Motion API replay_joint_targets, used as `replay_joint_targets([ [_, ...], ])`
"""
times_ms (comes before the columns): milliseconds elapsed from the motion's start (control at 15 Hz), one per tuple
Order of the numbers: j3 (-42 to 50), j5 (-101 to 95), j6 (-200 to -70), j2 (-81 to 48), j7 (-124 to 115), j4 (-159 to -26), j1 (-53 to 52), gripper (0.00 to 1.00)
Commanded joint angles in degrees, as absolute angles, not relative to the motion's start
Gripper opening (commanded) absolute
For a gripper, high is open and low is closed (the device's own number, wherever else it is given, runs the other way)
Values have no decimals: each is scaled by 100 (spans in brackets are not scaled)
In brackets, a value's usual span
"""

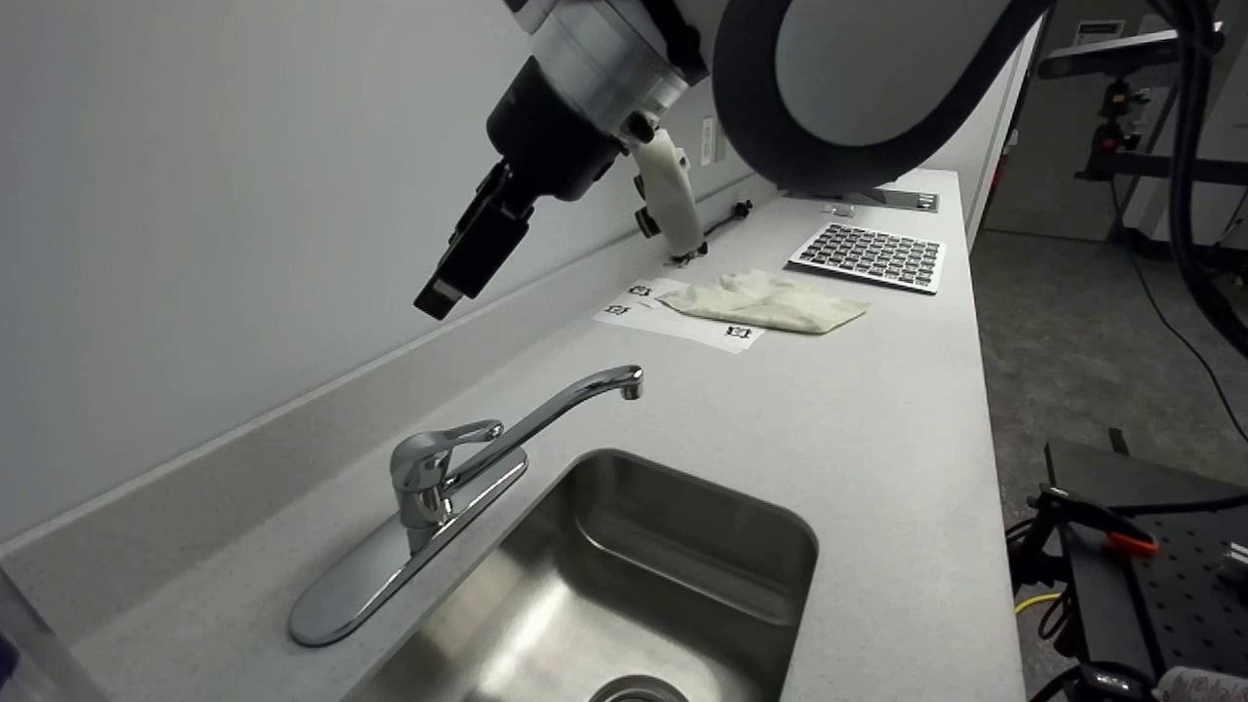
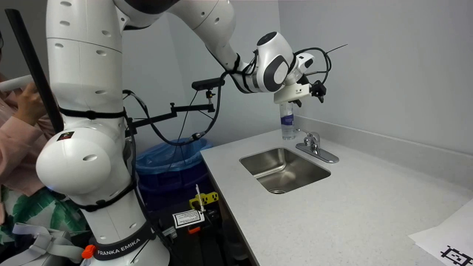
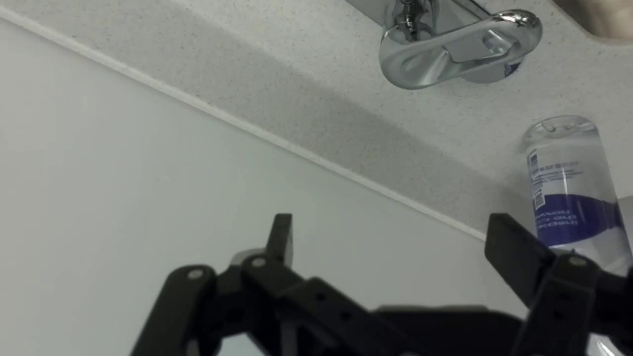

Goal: Move the faucet nozzle to the right and push the faucet handle down

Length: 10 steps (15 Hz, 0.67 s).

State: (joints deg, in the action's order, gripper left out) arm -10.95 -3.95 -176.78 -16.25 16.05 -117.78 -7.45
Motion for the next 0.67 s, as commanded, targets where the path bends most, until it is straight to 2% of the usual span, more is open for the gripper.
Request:
replay_joint_targets([
  [0,-1542,144,-17142,-927,1744,-12272,-323,100],
  [200,-1742,764,-16583,-504,1931,-12502,-102,100],
  [600,-1582,1555,-15589,207,2358,-12955,-17,100],
])
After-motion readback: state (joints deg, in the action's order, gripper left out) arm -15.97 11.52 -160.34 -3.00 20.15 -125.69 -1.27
